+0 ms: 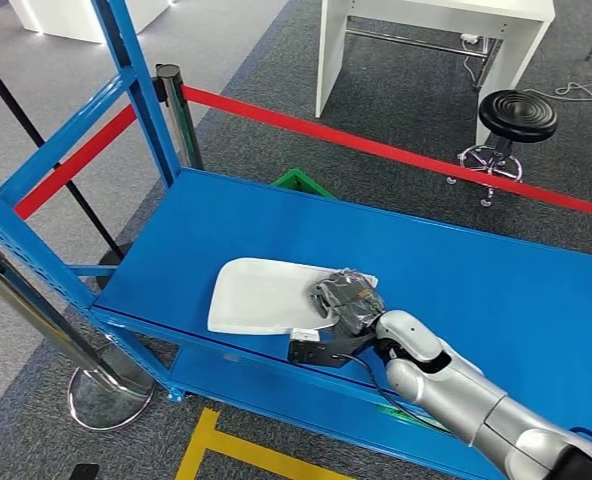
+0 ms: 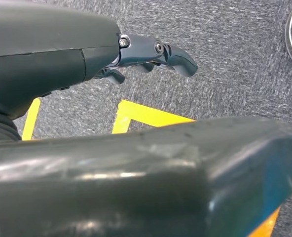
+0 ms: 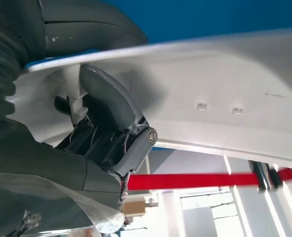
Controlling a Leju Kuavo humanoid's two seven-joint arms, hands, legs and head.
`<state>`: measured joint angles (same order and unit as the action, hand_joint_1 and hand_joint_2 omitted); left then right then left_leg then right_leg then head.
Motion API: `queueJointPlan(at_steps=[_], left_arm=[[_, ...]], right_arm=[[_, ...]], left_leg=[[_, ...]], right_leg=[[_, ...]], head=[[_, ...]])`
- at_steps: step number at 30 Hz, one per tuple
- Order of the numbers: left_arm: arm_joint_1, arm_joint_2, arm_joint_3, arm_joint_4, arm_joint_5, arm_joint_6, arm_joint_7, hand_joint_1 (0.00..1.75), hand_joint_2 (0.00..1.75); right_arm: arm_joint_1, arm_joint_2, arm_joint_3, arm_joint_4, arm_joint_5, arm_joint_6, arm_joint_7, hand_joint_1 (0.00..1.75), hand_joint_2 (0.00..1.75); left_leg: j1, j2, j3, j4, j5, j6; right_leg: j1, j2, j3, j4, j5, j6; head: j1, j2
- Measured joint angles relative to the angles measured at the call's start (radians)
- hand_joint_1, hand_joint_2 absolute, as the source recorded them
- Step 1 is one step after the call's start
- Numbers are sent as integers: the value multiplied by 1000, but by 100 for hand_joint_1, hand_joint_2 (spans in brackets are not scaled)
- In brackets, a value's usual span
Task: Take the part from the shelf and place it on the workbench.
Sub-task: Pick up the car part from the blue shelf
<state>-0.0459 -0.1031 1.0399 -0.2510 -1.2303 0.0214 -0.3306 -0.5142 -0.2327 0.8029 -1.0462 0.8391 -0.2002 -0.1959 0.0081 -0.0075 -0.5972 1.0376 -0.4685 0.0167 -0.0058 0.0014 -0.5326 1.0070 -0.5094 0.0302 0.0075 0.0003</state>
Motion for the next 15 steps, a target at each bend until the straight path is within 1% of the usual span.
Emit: queueJointPlan(at_steps=[4, 9, 15], left_arm=[[8, -1, 1, 0, 18, 3, -12, 0, 0], [11, -4, 4, 0, 28, 3, -15, 0, 0], [23, -16, 30, -2, 74, 4, -48, 0, 0]], right_arm=[[69, 0, -70, -125, -47, -9, 22, 175, 175], [111, 0, -118, -205, -73, -11, 23, 175, 175], [242, 14, -232, -375, -233, -28, 10, 175, 175]], left_leg=[[0, 0, 0, 0, 0, 0], [0, 0, 0, 0, 0, 0], [0, -1, 0, 0, 0, 0]], right_leg=[[0, 0, 0, 0, 0, 0], [0, 0, 0, 0, 0, 0], [0, -1, 0, 0, 0, 0]], head=[[0, 0], [0, 0], [0, 0]])
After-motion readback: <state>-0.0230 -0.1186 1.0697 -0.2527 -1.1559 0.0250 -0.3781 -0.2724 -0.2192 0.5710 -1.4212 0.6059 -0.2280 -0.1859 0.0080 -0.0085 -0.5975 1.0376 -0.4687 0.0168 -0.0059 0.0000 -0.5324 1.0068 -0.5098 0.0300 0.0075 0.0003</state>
